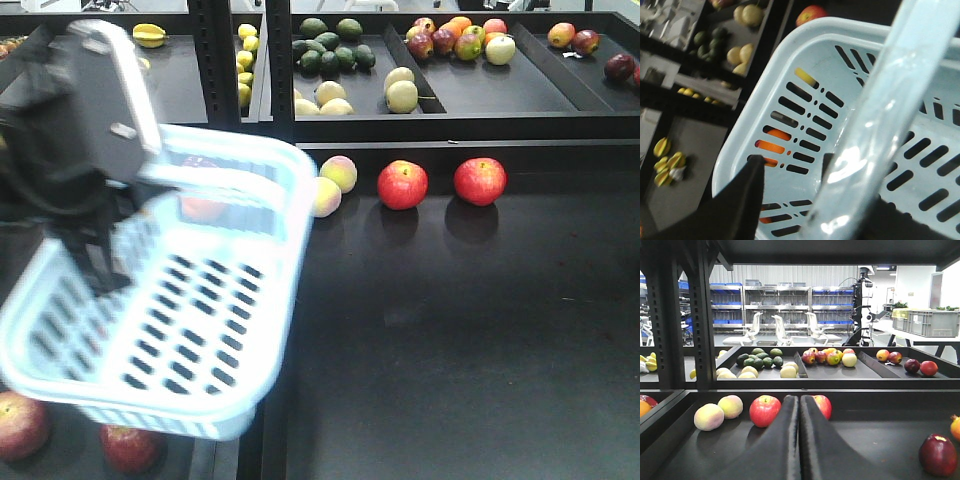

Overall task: Pick three apples into basket with both arms
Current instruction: 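Grasp the basket handle with the left gripper and lift it, then hold the lifted basket beside the robot with the left gripper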

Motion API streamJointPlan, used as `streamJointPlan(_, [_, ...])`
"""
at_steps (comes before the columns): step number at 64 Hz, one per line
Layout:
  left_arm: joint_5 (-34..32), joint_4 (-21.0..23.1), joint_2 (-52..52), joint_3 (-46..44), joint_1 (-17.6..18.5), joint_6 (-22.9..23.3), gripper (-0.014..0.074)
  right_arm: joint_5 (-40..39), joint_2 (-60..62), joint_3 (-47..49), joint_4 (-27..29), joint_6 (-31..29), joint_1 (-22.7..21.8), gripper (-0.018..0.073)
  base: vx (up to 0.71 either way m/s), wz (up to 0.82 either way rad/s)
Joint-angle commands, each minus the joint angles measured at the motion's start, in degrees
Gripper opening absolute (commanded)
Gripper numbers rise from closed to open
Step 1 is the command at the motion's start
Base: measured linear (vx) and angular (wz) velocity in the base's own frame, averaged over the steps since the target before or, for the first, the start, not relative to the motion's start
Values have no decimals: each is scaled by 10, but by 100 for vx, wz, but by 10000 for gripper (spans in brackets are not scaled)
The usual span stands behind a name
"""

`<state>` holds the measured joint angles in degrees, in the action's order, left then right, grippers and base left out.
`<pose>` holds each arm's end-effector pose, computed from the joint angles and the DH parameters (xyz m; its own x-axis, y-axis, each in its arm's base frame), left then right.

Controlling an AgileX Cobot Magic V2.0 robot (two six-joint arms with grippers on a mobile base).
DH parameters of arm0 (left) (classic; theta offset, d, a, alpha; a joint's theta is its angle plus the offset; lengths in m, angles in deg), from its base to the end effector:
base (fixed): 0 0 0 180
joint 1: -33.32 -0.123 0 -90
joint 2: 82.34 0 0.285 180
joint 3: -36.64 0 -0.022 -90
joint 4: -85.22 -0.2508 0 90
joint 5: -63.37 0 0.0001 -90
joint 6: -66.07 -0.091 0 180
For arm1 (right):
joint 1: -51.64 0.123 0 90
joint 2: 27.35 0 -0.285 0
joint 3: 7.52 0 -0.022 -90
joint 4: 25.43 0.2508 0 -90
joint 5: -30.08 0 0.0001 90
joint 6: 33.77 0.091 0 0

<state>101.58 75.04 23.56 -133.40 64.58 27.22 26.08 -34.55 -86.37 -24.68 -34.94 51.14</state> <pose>0.2154 -0.1191 0.3971 0.0104 0.8425 -0.5386 0.6274 0.4140 0.6596 0.0561 -0.0006 0.2104 0.1382 -0.0086 -0.9904 0.0106 0.9999 -0.0072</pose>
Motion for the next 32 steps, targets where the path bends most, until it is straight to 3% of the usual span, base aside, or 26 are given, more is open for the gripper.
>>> streamJointPlan(1, [-16, -79, 48, -19, -6, 92, -8, -41, 7, -8, -4, -2, 0, -9, 0, 0])
streamJointPlan(9, [31, -129, 81, -19, -13, 136, -8, -41, 7, -8, -4, -2, 0, -9, 0, 0])
streamJointPlan(32, [63, -128, 97, -19, -13, 137, -8, -41, 7, -8, -4, -2, 0, -9, 0, 0])
